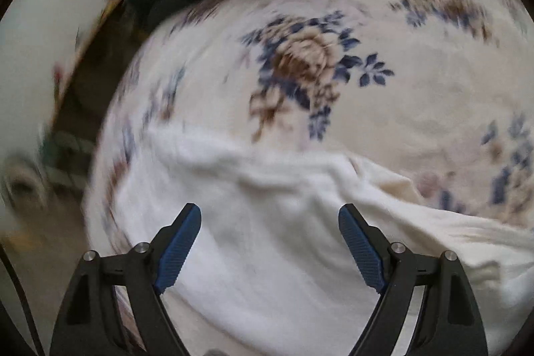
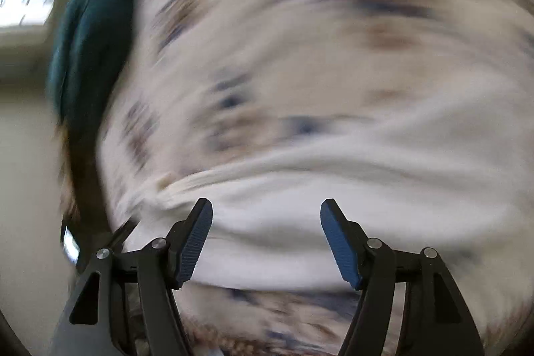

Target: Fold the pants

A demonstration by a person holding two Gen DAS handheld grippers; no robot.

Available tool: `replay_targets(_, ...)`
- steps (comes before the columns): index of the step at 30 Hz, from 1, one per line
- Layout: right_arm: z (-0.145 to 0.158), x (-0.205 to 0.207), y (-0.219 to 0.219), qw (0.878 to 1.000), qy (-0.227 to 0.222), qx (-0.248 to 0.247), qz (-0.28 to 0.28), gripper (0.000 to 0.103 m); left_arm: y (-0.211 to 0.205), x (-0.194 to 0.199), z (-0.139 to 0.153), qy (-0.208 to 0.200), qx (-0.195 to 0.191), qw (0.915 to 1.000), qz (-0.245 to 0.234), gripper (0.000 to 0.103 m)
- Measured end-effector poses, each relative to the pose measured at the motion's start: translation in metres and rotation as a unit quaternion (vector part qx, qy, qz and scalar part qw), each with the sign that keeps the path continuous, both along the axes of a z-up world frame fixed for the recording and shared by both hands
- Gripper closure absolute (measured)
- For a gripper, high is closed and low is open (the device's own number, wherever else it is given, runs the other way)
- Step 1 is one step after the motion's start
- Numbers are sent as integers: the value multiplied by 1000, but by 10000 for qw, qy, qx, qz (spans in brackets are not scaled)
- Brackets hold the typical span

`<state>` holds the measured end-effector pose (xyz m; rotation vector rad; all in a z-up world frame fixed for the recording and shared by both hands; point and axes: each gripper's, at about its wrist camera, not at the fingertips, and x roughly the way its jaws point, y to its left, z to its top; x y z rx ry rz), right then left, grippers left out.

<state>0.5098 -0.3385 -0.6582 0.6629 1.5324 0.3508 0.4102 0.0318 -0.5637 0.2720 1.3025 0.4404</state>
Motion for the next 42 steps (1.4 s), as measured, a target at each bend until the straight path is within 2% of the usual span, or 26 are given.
replay_targets(1, -12, 20, 34, 9992, 30, 81, 379, 33, 0, 12, -10, 176, 183, 9993, -278, 19)
replay_targets(2, -29, 45, 72, 9967, 147, -17, 794, 33, 4, 18, -15, 238, 241, 9986, -411, 19)
replay_targets(4, -49, 70, 128, 9895, 188, 53, 1431, 35, 12, 27, -22, 317, 439, 9971, -538, 19)
replay_targets(7, -65, 87, 182, 9768, 285, 117, 2121, 37, 28, 34, -32, 352, 741, 9946, -636, 19)
replay_targets(8, -69, 90, 192, 9754, 424, 330, 2139, 42, 34, 34, -35, 374, 756, 9945, -624, 19)
replay_targets(11, -79, 99, 217, 9704, 962, 936, 2010, 49, 46, 31, -40, 392, 600, 9962, -503, 18)
replay_targets(14, -80, 99, 239, 9627, 1271, 831, 2238, 50, 49, 27, -41, 358, 507, 9970, -454, 18)
replay_targets(16, -78, 92, 246, 9529, 1080, 138, 2832, 50, 49, 25, -42, 350, 461, 9973, -446, 18)
replay_targets(18, -76, 82, 251, 9326, 852, -538, 3465, 50, 51, 24, -43, 353, 394, 9977, -413, 18)
replay_targets(19, -73, 73, 252, 9204, 734, -710, 3773, 50, 53, 24, -42, 349, 334, 9981, -382, 18)
replay_targets(21, -72, 64, 252, 9129, 731, -612, 3968, 51, 56, 23, -42, 344, 225, 9987, -306, 18)
replay_targets(22, -70, 60, 251, 9113, 741, -551, 4013, 55, 57, 24, -42, 336, 188, 9989, -268, 18)
replay_targets(24, -67, 54, 253, 9041, 519, -738, 4178, 72, 59, 23, -42, 338, 176, 9990, -219, 18)
replay_targets(25, -66, 48, 256, 8977, 380, -921, 4292, 87, 60, 23, -42, 329, 158, 9991, -192, 18)
replay_targets(27, -54, 37, 256, 8964, -89, -1331, 4227, 95, 60, 22, -41, 324, 158, 9992, -185, 18)
replay_targets(29, -36, 26, 256, 8908, -612, -1695, 4171, 98, 60, 20, -40, 298, 142, 9993, -173, 18)
replay_targets(30, -24, 22, 253, 8912, -876, -1780, 4079, 99, 61, 19, -40, 301, 134, 9993, -174, 18)
replay_targets(32, -11, 22, 238, 9023, -1171, -1918, 3679, 100, 63, 17, -41, 327, 149, 9992, -155, 18)
replay_targets(33, -21, 26, 224, 9123, -856, -1994, 3473, 100, 64, 16, -42, 354, 142, 9992, -127, 18)
replay_targets(35, -49, 35, 192, 9437, -86, -1924, 2691, 102, 67, 15, -41, 363, 93, 9993, -60, 18)
replay_targets(37, -62, 34, 181, 9543, 409, -1537, 2531, 102, 70, 14, -38, 334, 43, 9994, -14, 18)
replay_targets(39, -51, 36, 178, 9643, 348, -1111, 2380, 101, 72, 12, -32, 214, 102, 9997, 3, 18)
replay_targets(42, -40, 49, 197, 9672, 181, -652, 2450, 98, 74, 10, -30, 152, 134, 9998, 40, 18)
